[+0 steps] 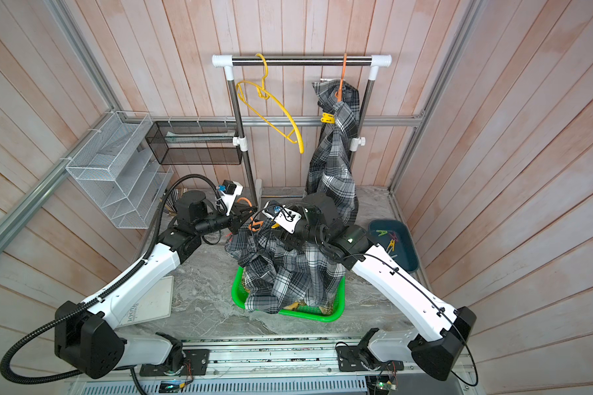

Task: Remove the clothespins securing long-sleeve shirts to the hanger
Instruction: Remove the clamp from the hanger.

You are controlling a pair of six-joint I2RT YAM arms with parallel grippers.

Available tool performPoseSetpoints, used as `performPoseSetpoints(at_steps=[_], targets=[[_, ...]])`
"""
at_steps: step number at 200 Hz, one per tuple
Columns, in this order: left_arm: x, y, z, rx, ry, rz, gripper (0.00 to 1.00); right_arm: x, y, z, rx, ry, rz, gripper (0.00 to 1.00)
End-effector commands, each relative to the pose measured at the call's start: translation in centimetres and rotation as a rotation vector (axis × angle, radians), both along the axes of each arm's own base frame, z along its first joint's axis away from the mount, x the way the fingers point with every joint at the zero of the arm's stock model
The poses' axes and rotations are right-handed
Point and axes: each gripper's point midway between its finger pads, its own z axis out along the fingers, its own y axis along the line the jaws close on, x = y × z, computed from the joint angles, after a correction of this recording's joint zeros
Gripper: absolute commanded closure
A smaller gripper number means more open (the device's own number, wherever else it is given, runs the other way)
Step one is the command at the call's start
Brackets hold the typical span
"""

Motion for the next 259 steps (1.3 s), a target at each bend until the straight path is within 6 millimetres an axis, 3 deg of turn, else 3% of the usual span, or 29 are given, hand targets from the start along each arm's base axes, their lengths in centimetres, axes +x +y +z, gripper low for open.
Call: performPoseSetpoints(at_steps=[1,88,144,153,181,204,232,259], targets=[[0.2,-0.1,1.3,-0.011,-0.028,-0.015,1.00,0.1,0.4,1.4,0.009,-0.040,0.011,0.47],[0.5,0.0,0.7,-0.004,-0.015,-0.008,1.00,-0.1,1.1,1.0,-0.029,-0.045,0.050,0.66],[0.7,0.2,0.2,0.000,-0.006,-0.004,1.00,0.0,1.2,0.9,-0.051,-0.056,0.049,0.91],[0.7,0.1,0.2,0.000,-0.003,-0.005,1.00,0.0,1.2,0.8,-0.055,-0.056,0.047,1.00],[0.7,0.1,0.1,0.002,-0.001,-0.005,1.00,0.2,1.2,1.1,-0.042,-0.065,0.028,1.00],[0.7,0.1,-0.1,0.005,0.000,-0.004,1.00,0.4,1.0,3.2,0.014,-0.088,-0.007,1.00],[0.8,0.1,-0.7,0.013,0.008,-0.002,1.00,-0.2,0.3,8.4,0.145,-0.143,-0.029,1.00],[0.8,0.2,-0.9,0.017,0.008,-0.001,1.00,-0.2,-1.9,12.5,0.270,-0.203,-0.133,1.00]])
